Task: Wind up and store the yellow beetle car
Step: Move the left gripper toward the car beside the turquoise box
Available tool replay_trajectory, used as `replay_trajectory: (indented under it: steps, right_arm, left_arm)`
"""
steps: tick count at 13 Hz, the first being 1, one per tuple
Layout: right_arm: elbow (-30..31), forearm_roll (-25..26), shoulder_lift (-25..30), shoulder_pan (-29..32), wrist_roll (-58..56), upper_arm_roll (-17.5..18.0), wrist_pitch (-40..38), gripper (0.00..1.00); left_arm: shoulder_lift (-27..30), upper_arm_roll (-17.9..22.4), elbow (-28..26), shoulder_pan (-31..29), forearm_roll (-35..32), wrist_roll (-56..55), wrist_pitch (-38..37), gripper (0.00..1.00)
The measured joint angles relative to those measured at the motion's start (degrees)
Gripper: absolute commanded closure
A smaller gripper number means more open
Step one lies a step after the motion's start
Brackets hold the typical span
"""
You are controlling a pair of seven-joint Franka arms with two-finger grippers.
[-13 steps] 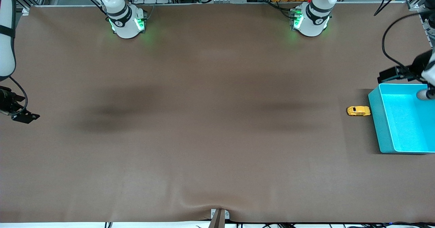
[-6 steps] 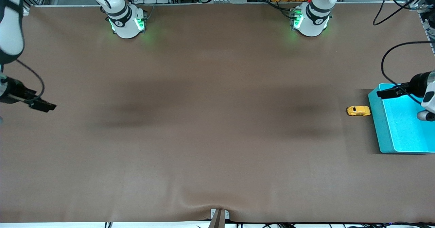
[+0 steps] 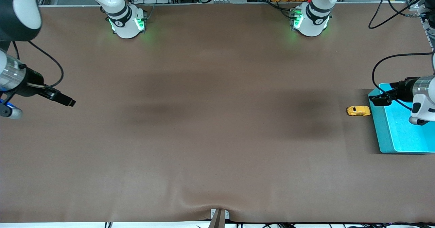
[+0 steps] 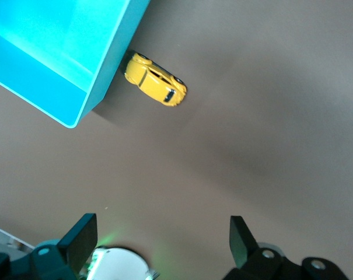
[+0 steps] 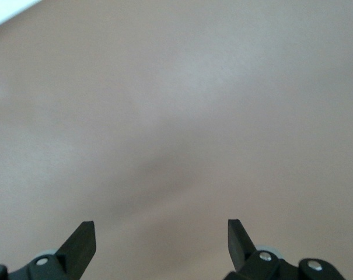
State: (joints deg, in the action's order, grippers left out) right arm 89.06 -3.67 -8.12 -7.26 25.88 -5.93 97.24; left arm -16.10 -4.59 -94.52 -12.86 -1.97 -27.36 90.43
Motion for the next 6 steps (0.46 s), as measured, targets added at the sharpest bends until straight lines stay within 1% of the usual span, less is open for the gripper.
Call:
replay_trajectory:
  steps: [1,3,6]
  right_arm:
    - [-0.16,0.45,0.09,-0.22,-1.78,0.02,-0.21,0.0]
    - [-0.47,1.25,0.68,0.19,-12.23,-0.24,-2.3,0.0]
    - [-1.05,1.34,3.88,5.02,-24.27,0.14,-5.84,0.0]
  left_arm:
    - [0.76,0.0,-2.48,-0.93,0.0,-1.37,2.54,0.0]
    - [2.44,0.05,-6.51,-3.2,0.0,-4.19,6.11,0.0]
    - [3.63,0.07,-10.6,-5.09,0.0,-9.56,11.31,0.0]
